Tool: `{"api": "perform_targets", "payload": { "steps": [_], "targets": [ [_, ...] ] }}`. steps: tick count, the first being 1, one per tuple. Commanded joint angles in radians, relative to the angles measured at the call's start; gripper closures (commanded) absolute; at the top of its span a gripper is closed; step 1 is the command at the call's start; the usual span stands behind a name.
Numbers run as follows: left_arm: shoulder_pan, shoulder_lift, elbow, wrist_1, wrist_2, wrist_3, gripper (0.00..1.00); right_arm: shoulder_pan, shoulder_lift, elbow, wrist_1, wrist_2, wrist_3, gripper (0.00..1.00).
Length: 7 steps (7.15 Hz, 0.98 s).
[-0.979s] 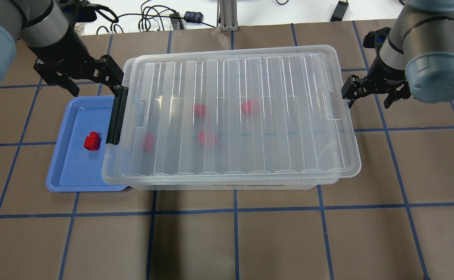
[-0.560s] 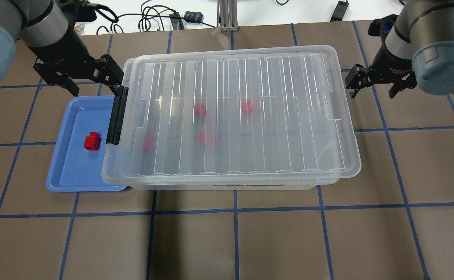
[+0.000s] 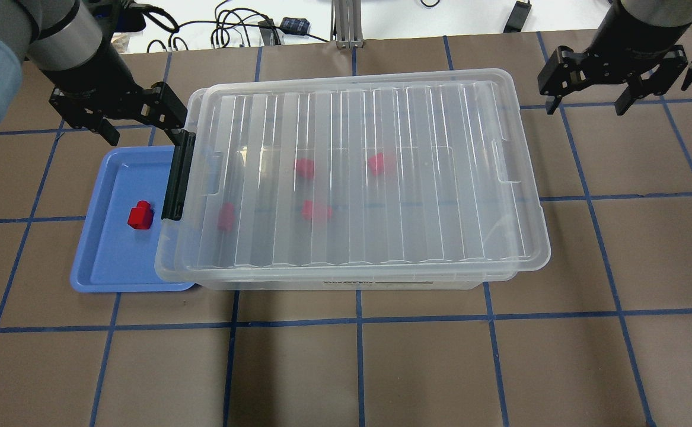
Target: Place red block in blue tray from box
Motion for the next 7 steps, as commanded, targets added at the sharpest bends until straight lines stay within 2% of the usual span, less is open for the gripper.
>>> {"api": "perform_targets", "payload": {
  "steps": [1,3,7],
  "targets": [
    [0.000,0.000,0.001,0.000,-0.001,0.000,0.00,0.112,-0.001,-0.033,0.031,0.001,0.167,0.00],
    [-0.001,0.000,0.001,0.000,0.000,0.000,0.00,0.174,0.009,-0.033,0.020,-0.004,0.228,0.00],
    [-0.001,0.003,-0.001,0.000,0.000,-0.001,0.00,0.174,0.012,-0.026,0.013,-0.002,0.213,0.00]
  ]
}}
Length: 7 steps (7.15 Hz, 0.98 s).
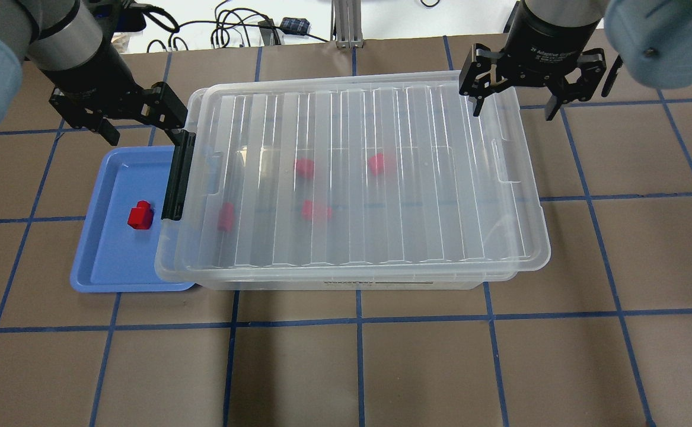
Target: Place red block in blue tray from box
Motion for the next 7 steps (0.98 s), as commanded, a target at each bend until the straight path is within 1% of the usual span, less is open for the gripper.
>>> {"api": "perform_targets", "payload": {
  "steps": [1,7],
  "targets": [
    [-0.002,0.000,0.000,0.005,-0.003,-0.001,0.00,0.001,0.000,0.001,0.000,-0.001,0.000,0.00],
    [-0.003,0.000,-0.002,0.021,-0.009,-0.006,0.00,0.001,0.000,0.003,0.000,-0.001,0.000,0.00]
  ]
}}
